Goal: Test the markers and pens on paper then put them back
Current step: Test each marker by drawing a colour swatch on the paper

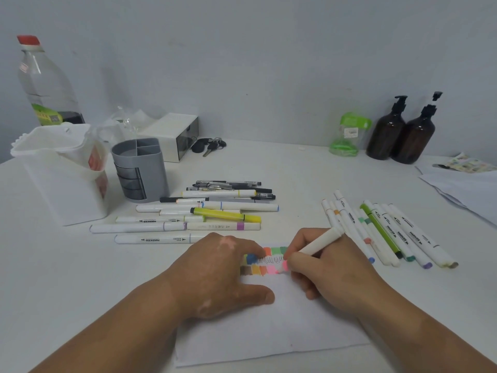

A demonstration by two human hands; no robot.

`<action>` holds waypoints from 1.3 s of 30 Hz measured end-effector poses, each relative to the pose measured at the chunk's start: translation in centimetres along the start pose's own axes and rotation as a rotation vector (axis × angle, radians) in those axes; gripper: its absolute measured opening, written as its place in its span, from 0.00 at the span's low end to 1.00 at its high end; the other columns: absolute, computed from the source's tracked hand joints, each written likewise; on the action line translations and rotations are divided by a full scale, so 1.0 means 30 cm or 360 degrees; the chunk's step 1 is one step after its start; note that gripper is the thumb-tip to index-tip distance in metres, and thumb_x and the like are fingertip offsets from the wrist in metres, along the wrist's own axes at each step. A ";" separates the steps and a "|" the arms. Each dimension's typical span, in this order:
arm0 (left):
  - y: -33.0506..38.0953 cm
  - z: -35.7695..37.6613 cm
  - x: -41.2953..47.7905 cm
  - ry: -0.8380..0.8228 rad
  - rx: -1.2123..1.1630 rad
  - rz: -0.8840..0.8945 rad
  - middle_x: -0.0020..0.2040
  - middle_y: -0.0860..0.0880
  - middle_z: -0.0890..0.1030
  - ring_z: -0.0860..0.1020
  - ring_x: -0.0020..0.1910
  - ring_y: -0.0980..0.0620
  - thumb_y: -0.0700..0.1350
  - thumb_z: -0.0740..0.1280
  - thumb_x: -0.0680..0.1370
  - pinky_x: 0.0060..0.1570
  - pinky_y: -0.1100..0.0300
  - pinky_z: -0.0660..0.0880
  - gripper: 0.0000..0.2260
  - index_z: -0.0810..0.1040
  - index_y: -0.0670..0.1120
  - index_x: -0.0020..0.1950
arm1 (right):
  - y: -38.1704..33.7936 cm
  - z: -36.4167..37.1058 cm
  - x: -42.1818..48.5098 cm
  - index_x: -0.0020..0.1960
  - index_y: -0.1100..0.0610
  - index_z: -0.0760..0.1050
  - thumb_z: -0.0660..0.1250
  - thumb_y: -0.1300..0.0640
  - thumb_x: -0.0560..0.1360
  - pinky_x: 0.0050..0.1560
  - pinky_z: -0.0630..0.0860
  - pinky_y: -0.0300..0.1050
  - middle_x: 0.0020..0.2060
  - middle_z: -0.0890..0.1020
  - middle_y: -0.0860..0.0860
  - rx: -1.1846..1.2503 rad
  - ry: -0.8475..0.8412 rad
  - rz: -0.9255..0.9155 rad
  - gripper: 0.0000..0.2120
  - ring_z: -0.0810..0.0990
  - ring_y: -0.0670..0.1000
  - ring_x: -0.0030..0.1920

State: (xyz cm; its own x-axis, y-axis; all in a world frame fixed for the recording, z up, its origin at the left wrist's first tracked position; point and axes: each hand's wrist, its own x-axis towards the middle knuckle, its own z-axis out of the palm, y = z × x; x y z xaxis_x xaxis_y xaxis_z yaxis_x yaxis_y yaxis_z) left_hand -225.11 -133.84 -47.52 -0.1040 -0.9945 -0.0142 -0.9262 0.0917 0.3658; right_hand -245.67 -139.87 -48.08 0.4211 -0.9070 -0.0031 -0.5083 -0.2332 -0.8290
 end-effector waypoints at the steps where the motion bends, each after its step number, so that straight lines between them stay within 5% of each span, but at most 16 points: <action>1: 0.000 0.000 -0.001 -0.0005 0.0001 0.0002 0.57 0.59 0.80 0.74 0.49 0.57 0.73 0.69 0.67 0.47 0.62 0.72 0.33 0.72 0.64 0.70 | 0.000 0.000 0.000 0.39 0.49 0.80 0.69 0.54 0.70 0.31 0.80 0.45 0.29 0.83 0.51 0.0004 0.0003 -0.0001 0.02 0.80 0.49 0.27; 5: 0.001 0.000 -0.003 -0.0004 0.0011 -0.0003 0.56 0.60 0.80 0.74 0.49 0.58 0.73 0.69 0.67 0.47 0.63 0.72 0.33 0.72 0.64 0.70 | 0.004 0.000 0.002 0.40 0.48 0.80 0.69 0.57 0.73 0.29 0.77 0.39 0.29 0.83 0.50 0.0016 0.0030 -0.0015 0.05 0.80 0.47 0.26; 10: -0.009 -0.006 -0.002 0.0077 -0.0161 0.0028 0.39 0.61 0.76 0.74 0.38 0.65 0.68 0.73 0.68 0.37 0.70 0.67 0.28 0.72 0.63 0.65 | 0.001 -0.008 0.006 0.37 0.52 0.81 0.70 0.62 0.73 0.26 0.73 0.38 0.28 0.82 0.52 0.0302 0.0178 -0.0058 0.08 0.77 0.48 0.25; 14: -0.029 -0.034 0.002 0.0289 -0.0941 -0.0080 0.34 0.56 0.71 0.69 0.31 0.59 0.48 0.68 0.77 0.31 0.63 0.71 0.11 0.69 0.61 0.52 | -0.012 -0.046 0.017 0.35 0.57 0.79 0.71 0.60 0.66 0.26 0.73 0.40 0.29 0.80 0.56 0.0879 0.0362 -0.0082 0.02 0.75 0.50 0.26; 16: -0.030 -0.047 0.009 0.0393 -0.1385 -0.0257 0.38 0.50 0.71 0.69 0.31 0.55 0.46 0.62 0.78 0.33 0.57 0.74 0.05 0.73 0.57 0.47 | -0.007 -0.064 0.019 0.37 0.60 0.79 0.72 0.58 0.65 0.26 0.73 0.40 0.29 0.80 0.56 0.0958 0.0354 -0.0084 0.05 0.75 0.50 0.27; 19: -0.029 -0.046 0.015 0.0488 -0.1688 -0.0196 0.34 0.48 0.67 0.63 0.34 0.50 0.45 0.59 0.71 0.38 0.50 0.62 0.09 0.79 0.51 0.42 | -0.006 -0.069 0.022 0.38 0.59 0.80 0.73 0.58 0.66 0.26 0.72 0.41 0.30 0.79 0.56 0.1024 0.0308 -0.0082 0.04 0.74 0.51 0.27; 23: -0.040 -0.036 0.021 0.0450 -0.1564 -0.0058 0.35 0.50 0.75 0.67 0.33 0.54 0.40 0.60 0.83 0.34 0.59 0.66 0.16 0.84 0.57 0.54 | -0.003 -0.070 0.025 0.38 0.58 0.81 0.70 0.63 0.72 0.26 0.73 0.43 0.31 0.78 0.58 0.1253 0.0205 -0.0088 0.05 0.74 0.52 0.28; 27: -0.038 -0.029 0.012 0.0262 -0.1407 0.0083 0.46 0.52 0.84 0.68 0.32 0.53 0.44 0.59 0.85 0.33 0.63 0.70 0.15 0.74 0.63 0.65 | -0.014 -0.075 0.020 0.36 0.58 0.80 0.67 0.60 0.68 0.24 0.72 0.43 0.30 0.78 0.59 0.1409 0.0142 -0.0143 0.04 0.74 0.52 0.26; 30: -0.018 -0.028 0.007 0.0200 -0.1460 0.0101 0.49 0.50 0.86 0.66 0.30 0.52 0.47 0.62 0.83 0.31 0.65 0.71 0.03 0.71 0.50 0.56 | -0.020 -0.073 0.017 0.36 0.56 0.81 0.69 0.60 0.69 0.24 0.72 0.42 0.29 0.79 0.58 0.1348 0.0167 -0.0220 0.04 0.74 0.51 0.26; 33: -0.002 -0.034 0.003 0.0282 -0.1445 0.0111 0.44 0.49 0.87 0.72 0.27 0.59 0.46 0.66 0.81 0.28 0.69 0.72 0.04 0.75 0.51 0.46 | -0.028 -0.069 0.012 0.37 0.56 0.82 0.70 0.60 0.69 0.25 0.72 0.42 0.30 0.79 0.58 0.1308 0.0142 -0.0272 0.03 0.75 0.52 0.27; 36: 0.005 -0.031 0.005 0.0314 -0.1472 0.0086 0.42 0.49 0.87 0.82 0.39 0.47 0.46 0.70 0.79 0.36 0.53 0.83 0.05 0.80 0.54 0.44 | -0.031 -0.062 0.006 0.38 0.56 0.83 0.70 0.61 0.69 0.26 0.72 0.43 0.31 0.80 0.58 0.1286 0.0107 -0.0292 0.03 0.75 0.53 0.28; 37: 0.006 -0.029 0.005 0.0326 -0.1456 0.0076 0.42 0.49 0.87 0.82 0.45 0.39 0.47 0.71 0.77 0.42 0.42 0.82 0.03 0.81 0.55 0.45 | -0.032 -0.060 0.004 0.39 0.56 0.83 0.70 0.61 0.69 0.27 0.72 0.43 0.31 0.80 0.58 0.1271 0.0097 -0.0296 0.03 0.75 0.53 0.28; 39: 0.007 -0.025 0.005 0.0353 -0.1433 0.0090 0.41 0.50 0.87 0.80 0.48 0.32 0.50 0.72 0.75 0.46 0.36 0.80 0.02 0.81 0.57 0.46 | -0.033 -0.057 0.000 0.39 0.55 0.83 0.71 0.60 0.70 0.27 0.73 0.43 0.31 0.80 0.58 0.1225 0.0084 -0.0303 0.03 0.76 0.53 0.28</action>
State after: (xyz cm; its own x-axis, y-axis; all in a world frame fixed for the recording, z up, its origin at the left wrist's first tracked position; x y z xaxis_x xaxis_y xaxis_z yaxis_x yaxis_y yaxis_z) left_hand -225.07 -134.01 -46.74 0.0172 -0.9853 0.1697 -0.2819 0.1581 0.9463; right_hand -246.45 -140.25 -46.29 0.4029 -0.8957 0.1880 0.2389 -0.0954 -0.9664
